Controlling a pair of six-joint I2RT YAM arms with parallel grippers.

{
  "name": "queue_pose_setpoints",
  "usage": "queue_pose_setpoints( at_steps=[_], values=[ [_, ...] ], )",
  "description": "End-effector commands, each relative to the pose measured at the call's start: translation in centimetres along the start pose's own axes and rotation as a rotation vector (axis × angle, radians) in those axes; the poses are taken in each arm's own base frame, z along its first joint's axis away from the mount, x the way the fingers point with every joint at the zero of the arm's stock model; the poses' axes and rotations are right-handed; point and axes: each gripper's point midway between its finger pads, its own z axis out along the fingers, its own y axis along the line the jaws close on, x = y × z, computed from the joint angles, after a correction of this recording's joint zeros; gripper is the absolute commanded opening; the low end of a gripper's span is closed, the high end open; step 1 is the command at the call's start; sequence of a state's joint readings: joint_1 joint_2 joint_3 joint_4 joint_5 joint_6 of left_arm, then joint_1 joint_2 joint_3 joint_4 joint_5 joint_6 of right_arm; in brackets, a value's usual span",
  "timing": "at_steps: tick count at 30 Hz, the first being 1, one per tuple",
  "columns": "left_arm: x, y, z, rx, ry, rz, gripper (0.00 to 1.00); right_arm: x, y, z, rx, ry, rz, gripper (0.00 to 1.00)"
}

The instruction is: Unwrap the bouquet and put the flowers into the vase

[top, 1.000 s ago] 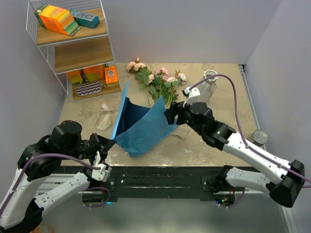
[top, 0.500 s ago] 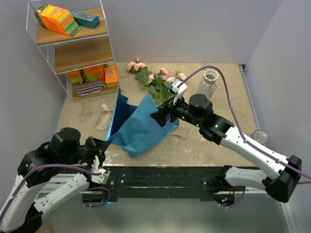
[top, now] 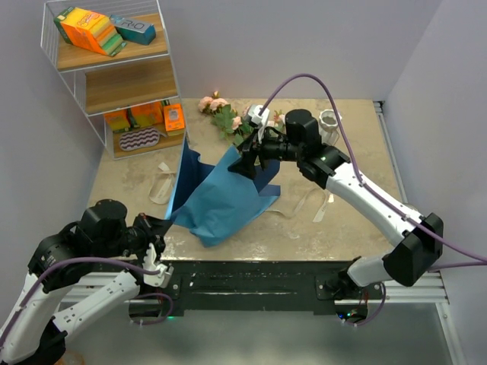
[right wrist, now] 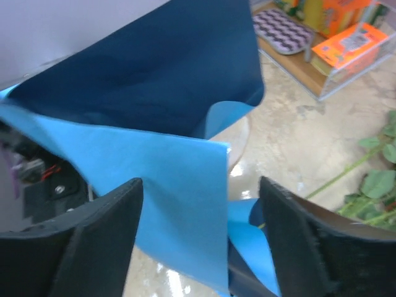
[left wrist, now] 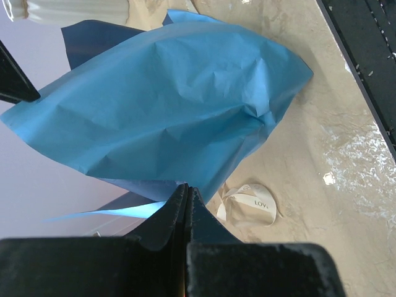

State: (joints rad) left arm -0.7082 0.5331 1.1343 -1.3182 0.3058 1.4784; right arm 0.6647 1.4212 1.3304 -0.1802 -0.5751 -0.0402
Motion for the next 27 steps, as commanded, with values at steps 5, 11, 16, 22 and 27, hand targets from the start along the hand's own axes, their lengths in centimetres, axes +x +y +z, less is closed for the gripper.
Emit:
queue_pose_setpoints(
  at_steps=[5, 11, 16, 22, 27],
  values=[
    [0.4, -0.2, 0.5, 0.020, 0.012, 0.031, 0.00, -2.3, 4.6, -2.7, -0.293, -0.037, -0.053, 0.44],
    [0.3, 0.4, 0.6, 0.014, 0.007, 0.028, 0.00, -3.0, 4.9, -3.2, -0.304, -0.066, -0.028, 0.00],
    [0.4, 4.5, 0.4, -0.146, 0.012, -0.119, 0.19, -3.9, 6.0, -4.3, -0.316, -0.083, 0.003, 0.00],
    [2.2, 14.3, -2.3, -0.590, 0.032, -0.518, 0.39, -5.1, 11.4, -7.2, -0.319, -0.106, -0.008, 0.00],
    [3.8, 18.2, -3.0, -0.741, 0.053, -0.738, 0.65, -1.6, 18.3, -7.7, -0.376, 0.033, -0.009, 0.00]
  ],
)
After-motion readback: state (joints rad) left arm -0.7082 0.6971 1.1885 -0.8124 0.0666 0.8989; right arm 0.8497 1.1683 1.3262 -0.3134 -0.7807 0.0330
